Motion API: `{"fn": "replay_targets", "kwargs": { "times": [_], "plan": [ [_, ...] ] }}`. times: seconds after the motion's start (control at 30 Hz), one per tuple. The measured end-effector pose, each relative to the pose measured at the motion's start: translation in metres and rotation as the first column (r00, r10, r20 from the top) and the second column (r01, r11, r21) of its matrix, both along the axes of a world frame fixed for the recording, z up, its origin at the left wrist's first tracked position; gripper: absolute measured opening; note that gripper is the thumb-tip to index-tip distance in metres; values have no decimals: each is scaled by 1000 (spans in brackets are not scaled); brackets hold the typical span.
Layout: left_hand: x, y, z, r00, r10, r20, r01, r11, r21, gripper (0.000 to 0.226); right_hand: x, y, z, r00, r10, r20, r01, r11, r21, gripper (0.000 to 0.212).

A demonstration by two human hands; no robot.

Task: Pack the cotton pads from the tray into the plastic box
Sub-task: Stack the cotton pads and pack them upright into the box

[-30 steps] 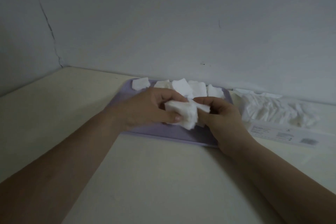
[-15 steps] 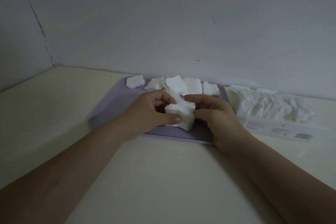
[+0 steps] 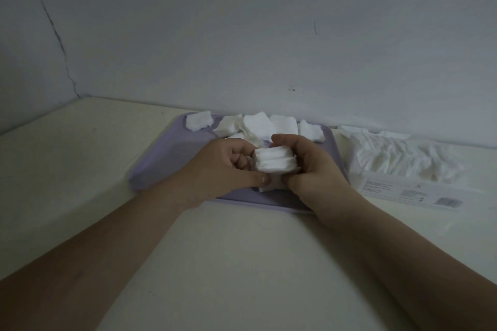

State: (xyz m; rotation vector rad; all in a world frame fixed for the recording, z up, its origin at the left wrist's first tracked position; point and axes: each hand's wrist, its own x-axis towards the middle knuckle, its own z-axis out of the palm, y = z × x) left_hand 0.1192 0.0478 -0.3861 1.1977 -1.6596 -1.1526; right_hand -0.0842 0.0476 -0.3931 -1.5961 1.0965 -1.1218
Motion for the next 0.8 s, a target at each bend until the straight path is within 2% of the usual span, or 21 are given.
{"fn": "replay_targets", "kwargs": {
  "times": [0.17,0.33,0.43,0.53,0.67,0.73,0.8],
  "plan": [
    [-1,1,3,999,-44,25,43,999,18,50,1,1,4,993,85,88,-92,993,79,81],
    [-12,3,2,995,-16,94,21,999,-48,47,4,3,5,973,166,162,-185,977,108,89],
    [-16,3,-2,991,12,130,-1,996,-91,44,3,2,6,932,152,328,-221,958,185,69],
    [-18,6,0,992,-3,129,15,996,-86,48,5,0,6,949,48,310,-115,973,201,39],
    [-15,3,0,997,-6,77,9,999,-36,54,10,-2,3,978,-49,204,12,984,179,32],
    [-14,1,-3,995,21,94,-17,999,-40,46,11,-1,4,985,-46,167,18,985,170,31],
    [-14,1,-2,993,48,108,-40,997,-70,37,10,0,5,977,-16,214,-27,980,198,31]
  ]
}}
